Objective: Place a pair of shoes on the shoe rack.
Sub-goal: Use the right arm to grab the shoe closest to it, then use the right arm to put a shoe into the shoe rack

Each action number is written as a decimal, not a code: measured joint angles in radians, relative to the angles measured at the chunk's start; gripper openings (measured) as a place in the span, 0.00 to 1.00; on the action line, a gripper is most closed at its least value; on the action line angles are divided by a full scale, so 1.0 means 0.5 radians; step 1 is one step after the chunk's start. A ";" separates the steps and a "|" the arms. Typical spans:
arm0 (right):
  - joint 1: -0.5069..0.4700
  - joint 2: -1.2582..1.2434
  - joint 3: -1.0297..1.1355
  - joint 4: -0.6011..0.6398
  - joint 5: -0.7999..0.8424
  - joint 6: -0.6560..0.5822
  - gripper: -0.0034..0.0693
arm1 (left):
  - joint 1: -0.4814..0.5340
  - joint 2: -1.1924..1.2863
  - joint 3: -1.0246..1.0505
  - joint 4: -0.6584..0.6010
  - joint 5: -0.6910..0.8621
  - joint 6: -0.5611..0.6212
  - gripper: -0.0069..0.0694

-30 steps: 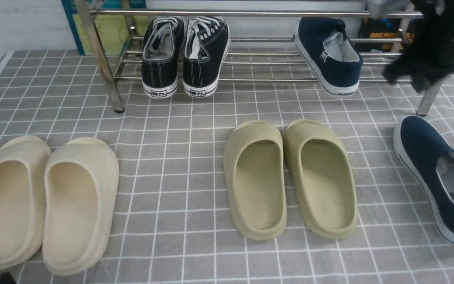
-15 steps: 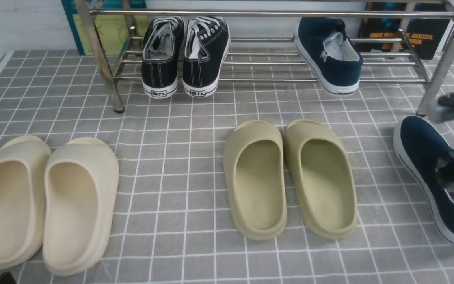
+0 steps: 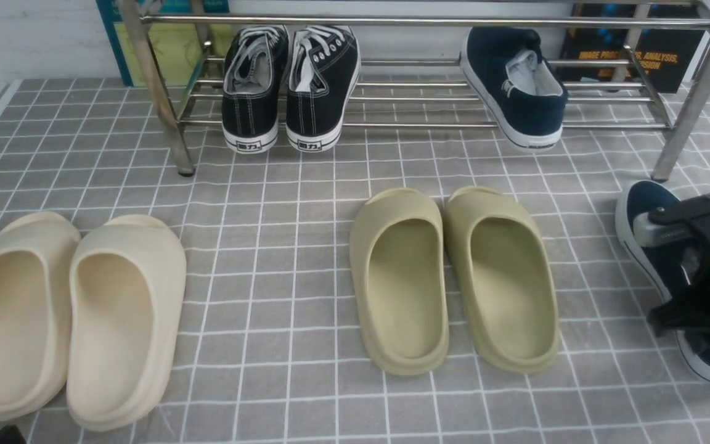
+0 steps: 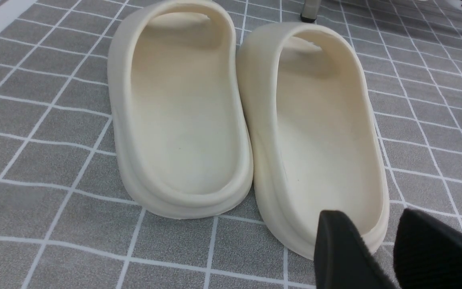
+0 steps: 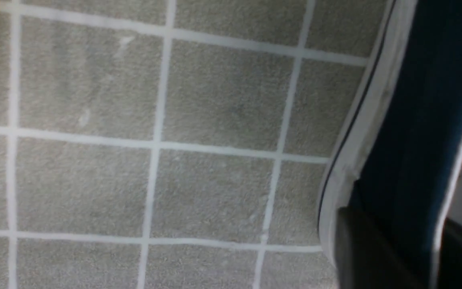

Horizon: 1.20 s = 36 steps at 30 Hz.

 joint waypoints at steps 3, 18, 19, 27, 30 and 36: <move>0.000 0.000 -0.049 0.021 0.057 0.000 0.10 | 0.000 0.000 0.000 0.000 0.000 0.000 0.38; 0.053 -0.118 -0.697 0.217 0.521 -0.254 0.10 | 0.000 0.000 0.000 0.000 0.000 0.000 0.39; 0.053 -0.114 -0.721 0.217 0.521 -0.256 0.10 | 0.000 0.000 0.000 0.000 0.000 0.000 0.39; 0.056 0.219 -1.104 0.096 0.548 -0.261 0.10 | 0.000 0.000 0.000 0.000 0.000 0.000 0.40; 0.056 0.357 -1.240 0.055 0.561 -0.262 0.10 | 0.000 0.000 0.000 0.000 0.000 0.000 0.40; 0.056 0.660 -1.631 -0.064 0.575 -0.323 0.10 | 0.000 0.000 0.000 0.000 0.000 0.000 0.40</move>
